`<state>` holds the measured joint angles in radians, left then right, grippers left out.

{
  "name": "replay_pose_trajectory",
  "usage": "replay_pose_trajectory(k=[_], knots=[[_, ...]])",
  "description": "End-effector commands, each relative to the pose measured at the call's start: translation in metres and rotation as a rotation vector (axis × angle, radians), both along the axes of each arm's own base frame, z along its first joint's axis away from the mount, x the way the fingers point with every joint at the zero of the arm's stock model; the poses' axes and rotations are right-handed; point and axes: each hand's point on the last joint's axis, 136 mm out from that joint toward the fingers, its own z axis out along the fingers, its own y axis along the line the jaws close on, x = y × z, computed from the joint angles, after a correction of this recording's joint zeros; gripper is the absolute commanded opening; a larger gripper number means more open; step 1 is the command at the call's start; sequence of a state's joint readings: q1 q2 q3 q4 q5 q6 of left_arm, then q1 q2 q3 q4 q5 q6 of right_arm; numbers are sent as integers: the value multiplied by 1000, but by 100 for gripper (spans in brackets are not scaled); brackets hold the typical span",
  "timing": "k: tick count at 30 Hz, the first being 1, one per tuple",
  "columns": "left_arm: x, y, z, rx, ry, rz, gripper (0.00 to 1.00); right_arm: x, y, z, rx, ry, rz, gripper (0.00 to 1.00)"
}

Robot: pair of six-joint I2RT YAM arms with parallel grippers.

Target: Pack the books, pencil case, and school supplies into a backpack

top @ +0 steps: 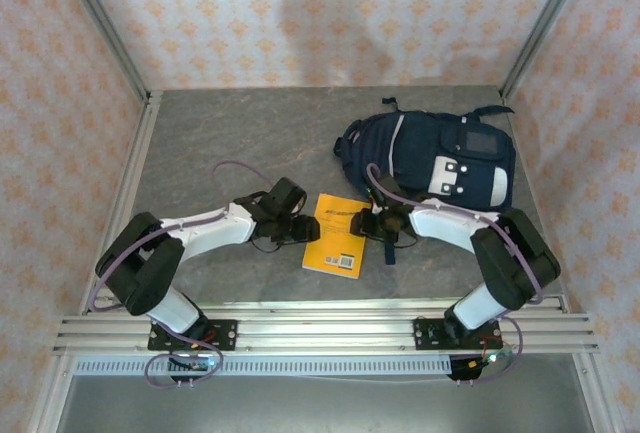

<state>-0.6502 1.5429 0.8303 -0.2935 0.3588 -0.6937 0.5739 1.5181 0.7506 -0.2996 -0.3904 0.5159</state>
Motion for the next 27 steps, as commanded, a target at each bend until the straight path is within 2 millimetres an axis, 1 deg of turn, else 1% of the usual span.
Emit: replay_pose_trajectory(k=[1, 4, 6, 8, 14, 18, 21, 24, 27], knots=[[10, 6, 12, 23, -41, -1, 55, -11, -17, 4, -19, -1, -101, 49], [16, 2, 15, 10, -51, -12, 55, -11, -12, 11, 80, -28, -161, 48], [21, 0, 12, 13, -47, -11, 55, -12, -3, 13, 168, -30, -175, 47], [26, 0, 7, 10, -36, -3, 55, -14, 3, 11, 210, -4, -171, 46], [41, -7, -7, -21, -8, 12, 54, -17, 16, 0, 249, 54, -103, 46], [39, -10, -17, -42, 26, 11, 53, -17, 31, 5, 301, 61, -26, 43], [36, -12, -20, -64, 36, 9, 52, -16, 34, 5, 292, 66, 16, 42], [32, -13, -25, -76, 51, 6, 50, -15, 42, 10, 311, 81, 56, 40], [30, -14, -28, -89, 61, 11, 48, -14, 45, 13, 312, 84, 74, 40]])
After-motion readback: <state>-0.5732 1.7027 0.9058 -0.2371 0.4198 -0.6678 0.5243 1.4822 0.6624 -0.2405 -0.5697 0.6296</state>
